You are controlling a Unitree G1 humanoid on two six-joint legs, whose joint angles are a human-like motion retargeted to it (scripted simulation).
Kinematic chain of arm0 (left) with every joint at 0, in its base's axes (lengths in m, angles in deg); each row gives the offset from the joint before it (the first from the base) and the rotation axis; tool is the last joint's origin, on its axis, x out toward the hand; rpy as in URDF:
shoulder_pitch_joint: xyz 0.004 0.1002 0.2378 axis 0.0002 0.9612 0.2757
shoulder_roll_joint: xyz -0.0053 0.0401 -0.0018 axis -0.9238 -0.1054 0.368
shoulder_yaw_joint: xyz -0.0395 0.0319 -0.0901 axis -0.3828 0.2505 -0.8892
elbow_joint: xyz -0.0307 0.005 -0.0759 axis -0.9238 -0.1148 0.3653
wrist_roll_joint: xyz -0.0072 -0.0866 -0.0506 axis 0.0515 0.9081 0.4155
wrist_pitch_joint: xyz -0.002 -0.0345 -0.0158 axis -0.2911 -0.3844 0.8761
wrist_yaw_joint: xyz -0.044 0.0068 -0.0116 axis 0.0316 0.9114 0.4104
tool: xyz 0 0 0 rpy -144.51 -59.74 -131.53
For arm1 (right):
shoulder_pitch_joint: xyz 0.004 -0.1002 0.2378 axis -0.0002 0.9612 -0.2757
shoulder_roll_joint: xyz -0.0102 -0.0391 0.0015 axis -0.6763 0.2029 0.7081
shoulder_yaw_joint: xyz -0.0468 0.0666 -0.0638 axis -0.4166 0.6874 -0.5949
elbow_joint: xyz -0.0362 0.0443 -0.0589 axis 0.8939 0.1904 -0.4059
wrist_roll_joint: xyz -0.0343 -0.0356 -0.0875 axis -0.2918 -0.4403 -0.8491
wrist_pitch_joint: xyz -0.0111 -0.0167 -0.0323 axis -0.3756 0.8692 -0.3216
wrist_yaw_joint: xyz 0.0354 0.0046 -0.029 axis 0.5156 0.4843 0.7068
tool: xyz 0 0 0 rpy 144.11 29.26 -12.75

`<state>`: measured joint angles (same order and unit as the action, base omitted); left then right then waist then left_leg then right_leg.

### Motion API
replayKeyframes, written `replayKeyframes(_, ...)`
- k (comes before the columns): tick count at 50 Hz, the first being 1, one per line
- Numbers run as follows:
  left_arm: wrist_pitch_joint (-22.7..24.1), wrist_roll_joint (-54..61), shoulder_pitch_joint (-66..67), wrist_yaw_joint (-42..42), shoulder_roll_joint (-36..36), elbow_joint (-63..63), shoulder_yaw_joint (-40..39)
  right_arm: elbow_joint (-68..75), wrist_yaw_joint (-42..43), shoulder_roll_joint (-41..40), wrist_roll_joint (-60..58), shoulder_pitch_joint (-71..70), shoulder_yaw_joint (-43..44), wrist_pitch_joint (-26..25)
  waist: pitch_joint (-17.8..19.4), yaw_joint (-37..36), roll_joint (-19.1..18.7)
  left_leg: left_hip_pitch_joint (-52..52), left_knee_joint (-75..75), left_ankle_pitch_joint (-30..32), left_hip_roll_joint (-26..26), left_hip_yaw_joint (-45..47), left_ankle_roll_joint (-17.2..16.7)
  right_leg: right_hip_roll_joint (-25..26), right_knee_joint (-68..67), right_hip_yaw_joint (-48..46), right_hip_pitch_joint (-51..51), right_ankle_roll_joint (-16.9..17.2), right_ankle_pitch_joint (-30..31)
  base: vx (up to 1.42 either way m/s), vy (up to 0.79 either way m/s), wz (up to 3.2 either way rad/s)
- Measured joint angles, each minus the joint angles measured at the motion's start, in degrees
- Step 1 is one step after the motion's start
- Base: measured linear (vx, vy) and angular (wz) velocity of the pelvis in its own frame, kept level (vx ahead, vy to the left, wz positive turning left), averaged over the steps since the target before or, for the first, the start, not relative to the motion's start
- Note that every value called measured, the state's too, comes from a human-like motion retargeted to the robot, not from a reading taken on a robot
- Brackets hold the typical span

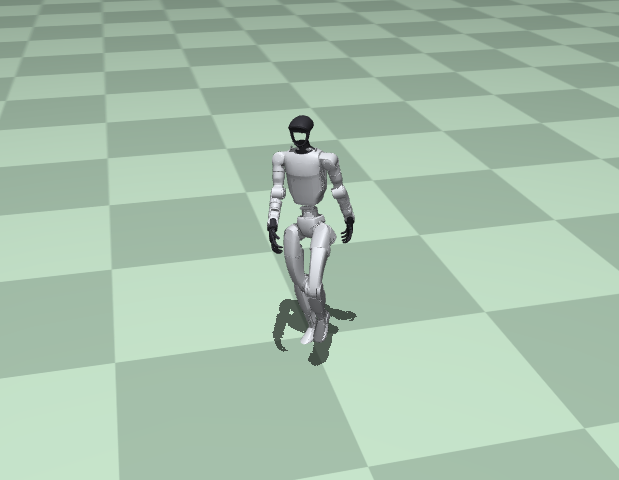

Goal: In place motions

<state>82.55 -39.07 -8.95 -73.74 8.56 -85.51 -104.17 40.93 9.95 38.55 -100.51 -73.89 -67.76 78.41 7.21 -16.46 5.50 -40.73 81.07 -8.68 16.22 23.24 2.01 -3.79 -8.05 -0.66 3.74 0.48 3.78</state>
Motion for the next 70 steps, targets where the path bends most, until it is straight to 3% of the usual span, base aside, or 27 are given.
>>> replayKeyframes(7,1.18,-3.56,-4.15,1.62,-1.03,6.34,6.02,6.17,0.07,-1.07,6.52,9.17,0.47,-0.61,-8.66,10.83,-0.55,28.43,-41.72,2.17,-15.40,-2.25,-4.94,0.38,1.38,-3.70,-0.27,2.24,-1.55,0.23,0.11,0.55)
replayKeyframes(9,0.99,-3.87,-6.65,0.88,-2.28,5.61,8.96,7.56,-0.41,0.11,5.31,13.39,-0.20,-0.69,-11.25,13.29,-1.89,36.54,-56.60,-2.71,-17.50,-1.49,-6.41,1.86,-0.19,-5.66,-0.93,2.27,-2.85,0.45,0.11,0.51)
replayKeyframes(10,0.76,-3.68,-8.18,0.43,-2.87,4.90,10.51,8.22,-0.89,1.03,4.40,15.68,-0.70,-0.63,-12.33,14.62,-2.42,40.53,-63.16,-8.44,-17.49,0.93,-6.18,2.43,-1.51,-6.98,-1.37,2.22,-3.65,0.47,0.11,0.96)
replayKeyframes(12,0.54,-2.47,-12.50,0.38,-3.31,3.24,14.45,10.34,-3.29,4.32,-0.29,19.78,-0.22,-0.49,-13.79,18.67,-3.54,44.74,-71.50,-11.76,-16.57,5.47,-2.87,2.33,-6.77,-11.99,-3.14,2.33,-4.04,0.35,0.09,1.55)
replayKeyframes(13,0.47,-1.76,-15.32,1.20,-3.42,3.02,17.34,11.75,-4.47,6.02,-3.58,21.32,0.17,-0.80,-14.05,21.15,-4.58,44.71,-73.57,-11.20,-16.78,1.58,-2.42,2.18,-10.85,-15.58,-4.84,2.44,-1.63,0.13,0.09,1.44)
replayKeyframes(15,-0.35,-3.01,-22.24,3.90,-4.46,5.27,22.03,15.07,-6.54,8.76,-11.04,22.63,0.81,-3.06,-11.53,22.73,-5.77,41.83,-73.77,-9.80,-15.84,-3.63,-2.23,0.41,-25.21,-16.83,-13.03,4.44,10.07,-0.15,0.06,0.50)
replayKeyframes(17,0.43,-8.59,-28.39,4.95,-5.37,11.97,23.56,18.59,-6.05,10.77,-14.39,23.22,2.36,-5.81,-6.69,23.87,-6.30,42.42,-74.20,-9.92,-14.50,-2.52,-1.27,1.19,-38.75,-12.82,-22.04,5.27,19.47,-0.33,0.00,0.07)
replayKeyframes(19,1.88,-11.31,-35.19,5.22,-6.49,18.54,23.76,21.97,-4.60,12.58,-13.94,24.57,3.76,-6.08,-3.01,24.89,-7.75,42.12,-74.49,-9.83,-13.31,-2.71,-0.20,2.70,-52.71,-10.08,-31.70,5.09,16.27,-0.35,0.08,0.03)
replayKeyframes(23,5.54,-10.12,-45.34,-1.84,-5.46,27.48,15.40,29.05,-5.99,14.33,-10.18,28.19,7.97,-6.64,1.13,33.19,-9.07,40.15,-73.82,-9.51,-12.54,-4.04,2.19,-5.06,-75.66,-14.24,-50.00,-0.01,9.95,-0.18,0.12,0.62)
replayKeyframes(27,10.69,-1.14,-47.50,-5.52,-4.05,35.29,13.27,35.60,-4.91,16.44,-2.67,34.92,13.83,-7.75,-0.89,38.85,-10.26,37.97,-73.59,-8.31,-10.74,-2.63,2.77,-4.01,-83.46,-14.93,-63.63,0.83,6.30,0.16,-0.02,0.49)
replayKeyframes(31,12.31,0.41,-48.94,-4.87,-4.46,38.55,13.23,37.56,-3.01,17.23,3.21,39.65,18.44,-8.77,-1.12,39.80,-9.43,37.74,-73.02,-8.43,-10.39,-2.61,2.48,-4.06,-81.59,-15.70,-65.31,0.40,5.18,0.05,-0.04,-0.01)
replayKeyframes(35,11.72,-0.19,-47.38,-4.31,-4.95,37.46,14.14,37.22,-1.89,17.05,3.99,42.11,20.35,-8.86,-2.51,38.44,-9.17,38.80,-74.43,-8.45,-10.29,-1.77,1.39,-3.38,-73.94,-17.10,-56.97,0.34,5.57,0.05,-0.04,-0.43)
replayKeyframes(40,9.95,0.63,-42.16,-3.56,-2.43,32.17,14.33,34.39,-4.25,16.58,0.79,40.52,18.67,-9.53,-4.26,33.74,-8.56,41.27,-75.68,-9.44,-11.52,1.53,0.10,-0.19,-57.36,-16.31,-38.92,2.05,8.41,0.06,0.01,-0.67)
replayKeyframes(43,7.97,-0.43,-37.41,-1.68,-0.32,27.81,14.39,31.82,-4.83,15.35,-0.79,38.60,16.21,-9.75,-5.61,30.34,-8.25,42.84,-76.26,-10.13,-12.36,2.69,-0.92,4.92,-41.07,-12.41,-26.32,4.50,11.05,0.08,0.00,-0.58)
replayKeyframes(46,5.33,-3.02,-30.69,0.57,0.90,23.04,13.60,29.85,-5.43,13.90,-1.90,35.33,12.31,-9.91,-7.87,27.16,-6.71,43.95,-76.38,-10.95,-14.56,4.44,-1.63,6.57,-23.85,-8.08,-14.68,6.46,12.67,0.09,-0.05,-0.56)
replayKeyframes(47,4.40,-3.75,-28.05,1.36,1.28,21.30,13.23,29.48,-5.48,13.36,-2.28,33.92,10.97,-9.90,-8.83,26.47,-6.15,44.14,-76.10,-11.24,-15.22,5.27,-1.93,6.27,-18.40,-7.72,-11.17,6.81,10.58,0.10,-0.09,-0.29)
replayKeyframes(48,3.58,-4.00,-25.30,2.11,1.71,19.40,13.14,29.17,-5.41,12.78,-2.57,32.44,9.71,-9.91,-9.81,26.23,-5.85,44.14,-75.37,-11.55,-15.47,5.99,-2.38,5.88,-13.70,-8.35,-8.12,6.40,4.12,0.10,-0.06,-0.10)
replayKeyframes(50,1.99,-4.13,-19.58,3.76,1.65,14.80,12.08,29.06,-5.52,11.21,-2.17,28.69,6.02,-10.33,-10.57,25.98,-4.65,44.24,-71.93,-11.40,-16.35,6.34,-3.37,4.15,-6.67,-14.05,-2.78,3.18,-4.01,0.07,-0.04,-0.23)
replayKeyframes(52,0.01,-3.57,-14.59,2.90,1.47,10.06,9.47,28.46,-5.70,9.37,-0.45,24.32,1.68,-10.11,-10.29,22.67,-2.73,42.17,-62.09,-4.22,-15.06,10.46,-5.71,3.10,-2.96,-9.64,-1.20,1.82,-3.62,-0.03,-0.05,-1.17)
replayKeyframes(53,-0.89,-3.02,-12.86,1.86,1.35,8.02,7.73,28.02,-5.54,7.96,0.87,21.10,-0.24,-10.22,-9.29,20.59,-1.26,38.69,-52.38,2.55,-12.30,12.45,-7.84,1.88,-2.70,-6.17,-0.92,2.40,-3.49,-0.24,-0.10,-1.14)
replayKeyframes(55,-1.05,-1.50,-10.42,-0.44,0.71,4.53,5.13,25.61,-4.32,5.26,2.93,13.83,-0.96,-9.83,-5.96,17.67,-1.14,26.75,-30.48,16.16,-3.21,10.52,-5.56,1.53,-2.73,-4.37,-1.21,3.12,-3.31,-0.44,-0.17,-0.62)
replayKeyframes(57,0.12,0.74,-7.47,-2.01,0.13,3.06,2.97,21.06,-4.30,3.28,4.34,6.17,-2.02,-8.36,-1.83,13.26,-2.13,12.07,-12.75,13.37,-1.35,1.31,-2.81,3.21,-2.25,-2.59,-0.87,2.12,-2.19,-0.51,-0.23,-0.87)
replayKeyframes(60,-0.48,-1.13,-4.63,-0.04,-0.73,-0.11,1.53,12.69,-5.61,1.50,1.65,-2.61,1.73,-7.68,3.56,5.34,-1.78,-4.99,8.34,5.01,9.81,0.96,4.86,5.44,-3.60,-0.57,-0.58,-1.66,-1.89,-0.28,-0.17,-0.93)
replayKeyframes(65,-3.11,-7.23,3.17,0.84,-2.64,-2.59,0.74,-0.91,-3.98,3.19,1.70,-10.93,5.14,-3.38,10.62,-9.84,5.24,-25.94,15.44,-6.56,6.24,6.46,12.76,-2.00,-10.69,6.55,-3.94,-3.08,-2.92,0.09,-0.06,-1.15)
replayKeyframes(68,-3.98,-8.41,8.72,0.64,-3.12,-2.59,-1.54,-7.39,-1.06,3.54,-0.10,-12.67,4.95,-0.43,11.26,-14.82,10.25,-28.28,12.32,-9.58,6.24,11.14,12.91,-5.67,-15.87,10.87,-9.53,-3.63,-3.73,0.27,-0.10,-0.68)
replayKeyframes(70,-4.67,-7.11,10.44,-0.15,-2.52,-2.59,-4.31,-10.20,0.86,3.45,-2.19,-14.32,3.49,1.14,11.01,-14.18,11.57,-27.28,11.76,-9.36,6.06,12.13,12.90,-6.44,-16.93,11.53,-10.64,-3.54,-4.26,0.03,0.01,-0.01)
